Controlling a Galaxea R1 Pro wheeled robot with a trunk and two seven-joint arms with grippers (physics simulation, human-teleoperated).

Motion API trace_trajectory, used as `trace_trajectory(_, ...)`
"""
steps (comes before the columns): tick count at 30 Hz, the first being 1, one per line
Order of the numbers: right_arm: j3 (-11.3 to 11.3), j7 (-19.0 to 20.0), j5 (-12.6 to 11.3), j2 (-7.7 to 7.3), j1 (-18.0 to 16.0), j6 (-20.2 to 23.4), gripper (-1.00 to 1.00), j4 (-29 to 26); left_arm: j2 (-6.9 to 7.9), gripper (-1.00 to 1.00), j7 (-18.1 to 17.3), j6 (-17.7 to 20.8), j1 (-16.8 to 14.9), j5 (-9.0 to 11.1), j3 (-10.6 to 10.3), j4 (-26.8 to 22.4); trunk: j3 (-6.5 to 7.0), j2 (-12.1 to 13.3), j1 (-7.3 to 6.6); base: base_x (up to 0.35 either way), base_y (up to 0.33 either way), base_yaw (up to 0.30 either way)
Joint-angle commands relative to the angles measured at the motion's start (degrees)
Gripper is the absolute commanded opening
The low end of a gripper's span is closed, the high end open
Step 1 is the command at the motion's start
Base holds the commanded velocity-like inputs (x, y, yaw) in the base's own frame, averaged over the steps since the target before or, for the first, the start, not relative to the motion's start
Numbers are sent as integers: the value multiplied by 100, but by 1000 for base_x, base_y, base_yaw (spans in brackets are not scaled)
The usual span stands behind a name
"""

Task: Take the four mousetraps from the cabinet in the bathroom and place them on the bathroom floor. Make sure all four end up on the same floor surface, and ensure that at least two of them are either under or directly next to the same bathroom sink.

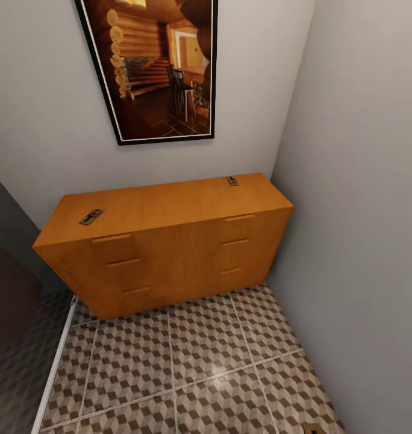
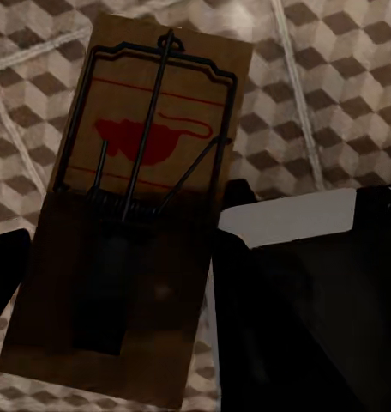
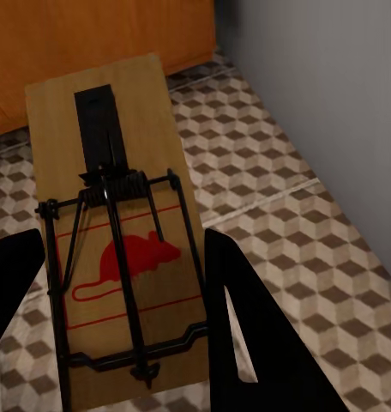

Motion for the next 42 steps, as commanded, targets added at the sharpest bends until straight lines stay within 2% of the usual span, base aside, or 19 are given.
trace_trajectory(1,35,33,-60,-7,-3,-12,-100,-2,5,-100,4,1,-2,39,-44,75,-5,-4,0,0,0,0)
trace_trajectory(4,35,33,-57,-17,-3,-5,-100,-11,35,-100,17,33,4,47,-33,481,-5,-4,0,0,0,0)
trace_trajectory(6,35,35,-58,-19,-3,-3,-100,-14,122,-100,20,41,6,50,-27,644,-5,-4,0,0,0,0)
trace_trajectory(10,35,39,-59,-21,-3,-2,-100,-16,283,-100,22,16,7,87,-17,712,-5,-4,0,0,0,0)
trace_trajectory(14,35,41,-60,-21,-3,-7,-100,-13,359,-100,23,-32,7,262,14,611,-5,-4,0,0,0,0)
trace_trajectory(17,35,42,-60,-21,-3,-10,-100,-17,400,-100,23,-87,8,448,249,207,-5,-4,0,0,0,0)
trace_trajectory(18,35,42,-60,-21,-3,-10,-100,-18,403,-100,21,-99,8,499,398,-26,-5,-4,0,0,0,0)
trace_trajectory(19,32,40,-60,-21,-3,-10,-100,-19,386,-100,19,-107,8,531,528,-262,-5,-4,0,0,0,0)
trace_trajectory(21,29,37,-60,-21,-3,-9,-100,-20,308,-100,20,-112,8,560,652,-575,-5,-4,0,0,0,0)
trace_trajectory(25,27,30,-60,-21,-3,-4,-100,-27,137,-100,34,-77,8,576,785,-1018,-5,-4,0,0,0,0)
trace_trajectory(28,26,26,-60,-21,-3,-3,-100,-28,62,-100,47,5,8,579,821,-1255,-5,-4,0,0,0,0)
trace_trajectory(31,26,26,-60,-21,-3,-2,-100,-29,34,-100,62,210,8,580,833,-1901,-5,-4,0,0,0,0)
trace_trajectory(35,26,26,-60,-21,-3,-2,-100,-29,23,-100,112,1132,4,574,838,-3279,-5,-4,0,0,0,0)
trace_trajectory(37,26,28,-61,-21,-3,-2,-100,-29,22,-100,308,1467,1,573,842,-3670,-5,-4,0,0,0,0)
trace_trajectory(40,26,29,-67,-21,-3,-2,-100,-29,16,-100,1052,1765,-6,578,853,-4320,-5,-4,0,0,0,0)
trace_trajectory(42,26,31,-68,-21,-3,-2,-100,-29,19,-100,1390,1816,-8,579,853,-4659,-5,-4,0,0,0,0)
